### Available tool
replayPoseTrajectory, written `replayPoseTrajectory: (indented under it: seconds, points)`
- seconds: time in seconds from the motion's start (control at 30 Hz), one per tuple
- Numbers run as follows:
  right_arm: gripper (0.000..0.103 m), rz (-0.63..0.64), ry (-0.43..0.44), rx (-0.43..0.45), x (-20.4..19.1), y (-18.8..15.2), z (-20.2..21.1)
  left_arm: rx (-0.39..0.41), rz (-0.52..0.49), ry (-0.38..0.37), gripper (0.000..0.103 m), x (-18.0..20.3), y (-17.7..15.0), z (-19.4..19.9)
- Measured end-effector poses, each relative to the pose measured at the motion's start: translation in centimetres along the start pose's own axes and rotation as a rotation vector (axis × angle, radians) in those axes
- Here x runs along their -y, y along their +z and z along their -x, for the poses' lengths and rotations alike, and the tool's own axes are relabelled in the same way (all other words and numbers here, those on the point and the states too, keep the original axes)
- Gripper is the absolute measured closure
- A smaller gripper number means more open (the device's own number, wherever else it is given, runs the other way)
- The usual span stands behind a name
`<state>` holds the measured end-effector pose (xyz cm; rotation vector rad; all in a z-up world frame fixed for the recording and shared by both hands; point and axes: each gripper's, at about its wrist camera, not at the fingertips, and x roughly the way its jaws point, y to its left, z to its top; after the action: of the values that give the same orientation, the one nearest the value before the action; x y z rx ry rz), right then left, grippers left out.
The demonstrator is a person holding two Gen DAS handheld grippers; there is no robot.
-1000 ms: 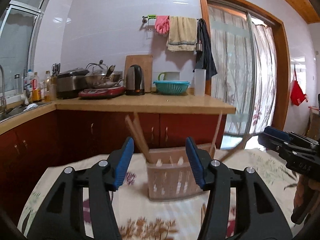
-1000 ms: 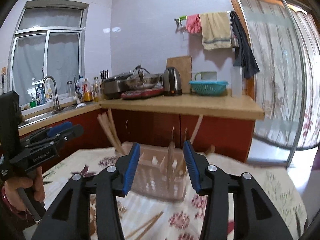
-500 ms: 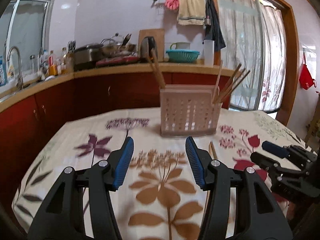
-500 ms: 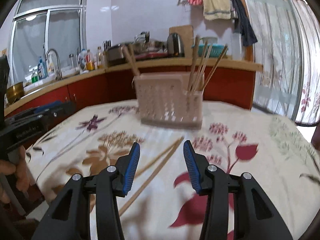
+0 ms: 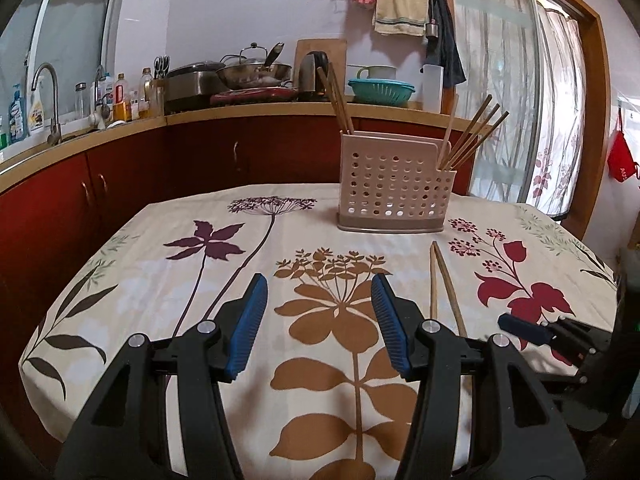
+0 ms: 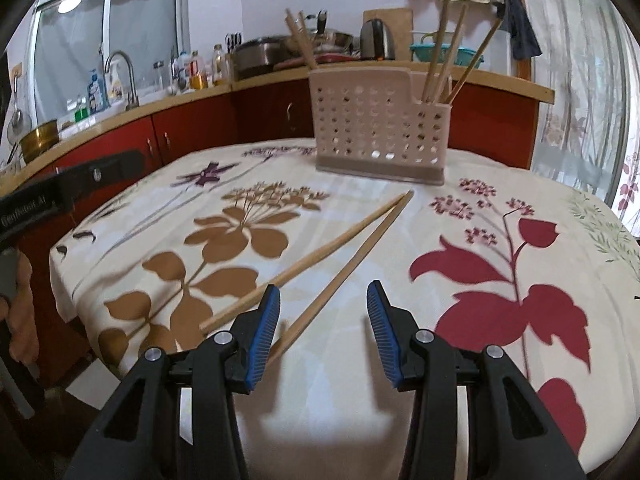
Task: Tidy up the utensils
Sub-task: 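Move both open tools back over the remaining chopsticks, then close the right tool on a chopstick while the left tool lowers toward another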
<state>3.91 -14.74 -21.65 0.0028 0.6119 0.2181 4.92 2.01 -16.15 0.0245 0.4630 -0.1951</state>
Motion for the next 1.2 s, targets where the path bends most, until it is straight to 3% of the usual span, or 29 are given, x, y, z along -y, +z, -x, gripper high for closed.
replayPoseTrajectory:
  seconds: [0.2,0.6,0.77,0.93,1.03,1.2]
  points:
    - [0.058,0.037,-0.003,-0.053,-0.7,-1.0,-0.9,-0.015,0.017,-0.001,0.050,-0.3,-0.6,-0.3]
    - [0.058,-0.017,-0.085,-0.048,2.6,-1.2,0.0,-0.049,0.027,-0.008,0.050,0.0,-1.3,-1.0]
    - [0.067,-0.037,-0.099,-0.048,4.2,-1.4,0.5,-0.063,0.029,-0.018,0.050,0.6,-1.6,-1.3]
    - [0.088,-0.050,-0.101,-0.047,5.4,-1.5,0.9,-0.088,0.024,-0.041,0.050,1.8,-2.2,-1.7]
    - [0.094,-0.046,-0.108,-0.045,6.1,-1.6,1.2,-0.107,0.016,-0.060,0.050,2.8,-2.7,-2.1]
    - [0.095,-0.076,-0.137,-0.036,8.2,-1.9,1.8,-0.132,-0.001,-0.089,0.050,4.3,-3.3,-2.5]
